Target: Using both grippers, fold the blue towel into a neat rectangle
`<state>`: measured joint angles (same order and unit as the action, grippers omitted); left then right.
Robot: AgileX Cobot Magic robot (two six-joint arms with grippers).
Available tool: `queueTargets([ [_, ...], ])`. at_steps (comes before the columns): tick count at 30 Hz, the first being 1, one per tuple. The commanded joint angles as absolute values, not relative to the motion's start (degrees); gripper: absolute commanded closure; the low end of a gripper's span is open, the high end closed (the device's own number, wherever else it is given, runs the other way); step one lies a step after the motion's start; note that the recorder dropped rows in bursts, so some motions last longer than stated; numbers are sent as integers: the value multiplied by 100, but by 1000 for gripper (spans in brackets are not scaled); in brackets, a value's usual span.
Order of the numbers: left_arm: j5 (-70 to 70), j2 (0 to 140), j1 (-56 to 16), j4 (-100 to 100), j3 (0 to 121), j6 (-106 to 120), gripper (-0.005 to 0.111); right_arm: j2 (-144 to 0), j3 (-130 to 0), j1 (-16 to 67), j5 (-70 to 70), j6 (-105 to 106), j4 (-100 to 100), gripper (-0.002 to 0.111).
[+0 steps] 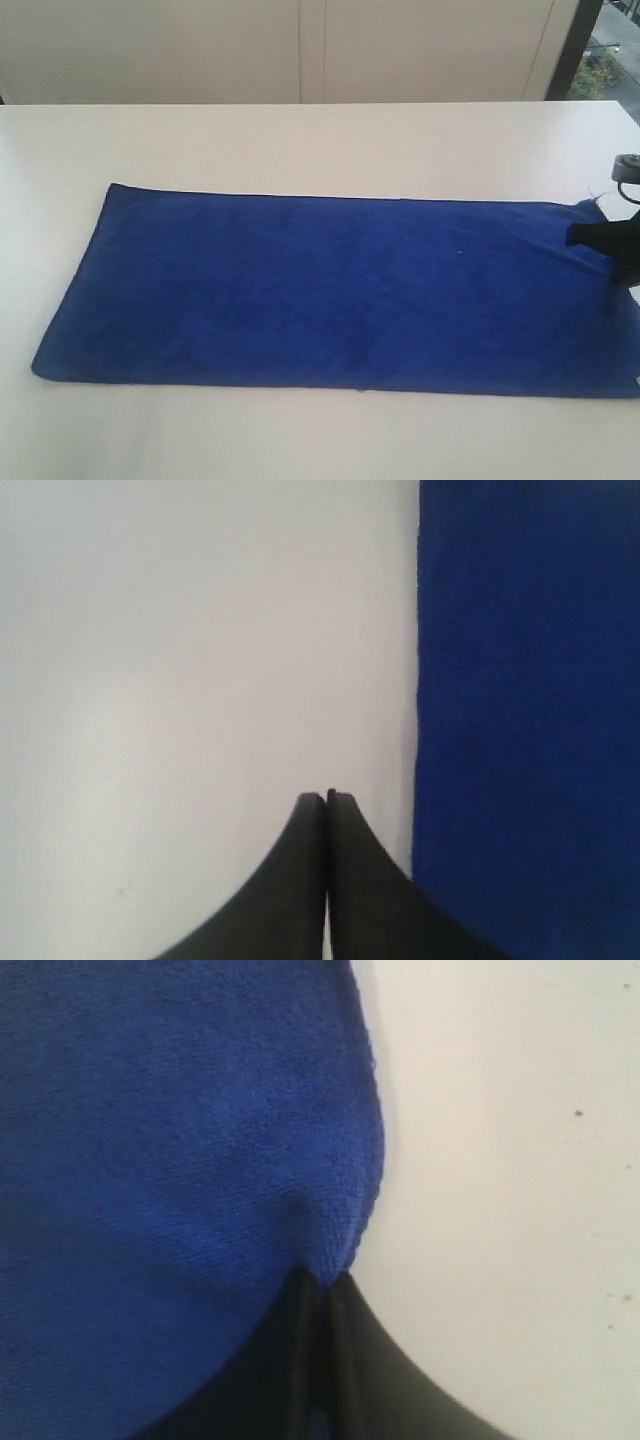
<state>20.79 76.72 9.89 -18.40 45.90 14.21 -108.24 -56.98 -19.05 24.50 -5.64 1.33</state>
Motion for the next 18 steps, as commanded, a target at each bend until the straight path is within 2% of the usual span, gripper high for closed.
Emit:
queueTargets([
  [1, 2100, 7666, 1010, -1899, 4554, 1374, 107, -10537, -5691, -2463, 2432, -911, 208, 108],
  [8, 2065, 7666, 1010, -1899, 4554, 1374, 107, -9784, -5979, -3270, 2583, -1046, 197, 108],
  [13, 2065, 7666, 1010, -1899, 4554, 1374, 107, -9428, -6088, -3178, 2661, -1046, 106, 108],
  [18, 2065, 7666, 1010, -1989, 4554, 1374, 107, -9000, -6088, -2715, 2683, -1025, -67, 108],
])
